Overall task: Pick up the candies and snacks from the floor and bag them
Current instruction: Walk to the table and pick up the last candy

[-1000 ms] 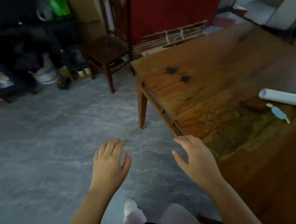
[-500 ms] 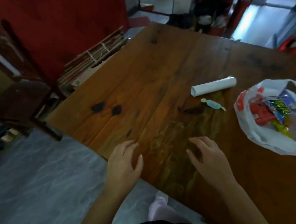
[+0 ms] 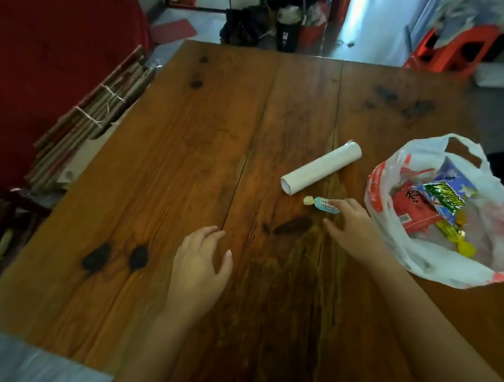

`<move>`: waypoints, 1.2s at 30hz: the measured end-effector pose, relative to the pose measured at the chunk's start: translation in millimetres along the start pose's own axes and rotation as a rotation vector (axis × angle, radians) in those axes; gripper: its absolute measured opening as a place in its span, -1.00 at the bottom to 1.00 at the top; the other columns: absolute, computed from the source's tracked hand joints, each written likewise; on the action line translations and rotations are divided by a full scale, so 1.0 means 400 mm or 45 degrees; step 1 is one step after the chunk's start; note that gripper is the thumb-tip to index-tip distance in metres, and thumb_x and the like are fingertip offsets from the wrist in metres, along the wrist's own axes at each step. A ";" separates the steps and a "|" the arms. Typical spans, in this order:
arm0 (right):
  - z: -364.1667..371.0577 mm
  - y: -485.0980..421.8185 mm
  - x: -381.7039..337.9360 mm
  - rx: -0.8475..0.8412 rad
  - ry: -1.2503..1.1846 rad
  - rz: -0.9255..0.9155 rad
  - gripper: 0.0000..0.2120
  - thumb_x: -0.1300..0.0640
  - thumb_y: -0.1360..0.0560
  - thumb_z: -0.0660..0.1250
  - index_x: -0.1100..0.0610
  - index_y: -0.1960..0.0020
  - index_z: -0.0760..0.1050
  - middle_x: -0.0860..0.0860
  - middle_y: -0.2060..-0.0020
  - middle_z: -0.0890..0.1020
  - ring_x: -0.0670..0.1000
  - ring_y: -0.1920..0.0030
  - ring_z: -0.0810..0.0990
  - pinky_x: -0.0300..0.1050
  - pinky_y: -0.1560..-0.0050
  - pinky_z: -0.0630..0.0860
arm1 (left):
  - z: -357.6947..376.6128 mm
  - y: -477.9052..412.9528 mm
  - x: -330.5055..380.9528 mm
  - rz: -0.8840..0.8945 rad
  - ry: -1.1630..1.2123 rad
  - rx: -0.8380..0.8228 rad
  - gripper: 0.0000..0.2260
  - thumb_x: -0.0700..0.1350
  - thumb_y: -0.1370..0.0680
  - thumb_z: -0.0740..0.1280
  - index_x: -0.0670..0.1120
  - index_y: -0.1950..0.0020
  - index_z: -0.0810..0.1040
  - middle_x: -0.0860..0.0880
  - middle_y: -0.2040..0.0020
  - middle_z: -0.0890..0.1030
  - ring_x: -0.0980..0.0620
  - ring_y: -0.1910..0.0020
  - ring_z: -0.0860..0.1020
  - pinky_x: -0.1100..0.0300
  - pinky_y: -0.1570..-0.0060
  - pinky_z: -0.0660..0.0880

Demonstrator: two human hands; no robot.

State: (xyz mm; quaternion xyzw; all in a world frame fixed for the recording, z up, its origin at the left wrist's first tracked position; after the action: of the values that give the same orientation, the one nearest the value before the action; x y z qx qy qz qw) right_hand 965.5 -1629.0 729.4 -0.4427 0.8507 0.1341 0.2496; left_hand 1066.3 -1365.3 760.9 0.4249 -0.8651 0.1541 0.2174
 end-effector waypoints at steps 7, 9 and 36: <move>0.051 -0.086 0.032 -0.048 0.164 0.159 -0.56 0.14 -0.45 0.35 0.17 -0.29 0.36 0.14 -0.19 0.49 0.10 -0.20 0.43 -0.04 -0.17 0.43 | 0.036 -0.078 -0.004 0.080 0.038 -0.063 -0.69 -0.07 -0.49 0.31 -0.07 -0.22 0.48 0.01 -0.22 0.49 0.12 -0.24 0.36 0.16 -0.18 0.28; 0.060 -0.096 0.033 0.028 0.223 0.148 -0.60 0.16 -0.44 0.35 0.19 -0.25 0.40 0.15 -0.12 0.52 0.09 -0.12 0.47 -0.10 -0.08 0.46 | 0.042 -0.098 -0.007 0.109 0.043 -0.080 -0.69 -0.06 -0.50 0.30 -0.06 -0.23 0.47 0.02 -0.23 0.48 0.18 -0.22 0.31 0.19 -0.18 0.24; -0.065 0.070 -0.023 0.534 -0.160 0.606 -0.78 0.15 -0.42 0.38 0.11 -0.05 0.49 -0.08 0.10 0.47 -0.09 0.10 0.46 -0.30 0.18 0.41 | 0.349 -0.486 0.193 0.283 0.089 -0.378 -0.53 0.01 -0.45 0.38 -0.11 -0.28 0.35 -0.10 -0.14 0.47 0.00 -0.03 0.43 0.15 0.06 0.42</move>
State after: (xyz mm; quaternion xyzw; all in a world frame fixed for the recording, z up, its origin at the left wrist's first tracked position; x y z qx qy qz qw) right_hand 939.0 -1618.4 756.6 -0.1611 0.9224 0.0377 0.3489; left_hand 1145.8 -1594.8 696.4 0.2844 -0.9119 0.0627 0.2892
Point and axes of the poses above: each hand's wrist, its own y-axis away from the middle knuckle, its own z-axis out of the palm, x = y × z, the point moved 2 cm from there along -y, towards the middle knuckle
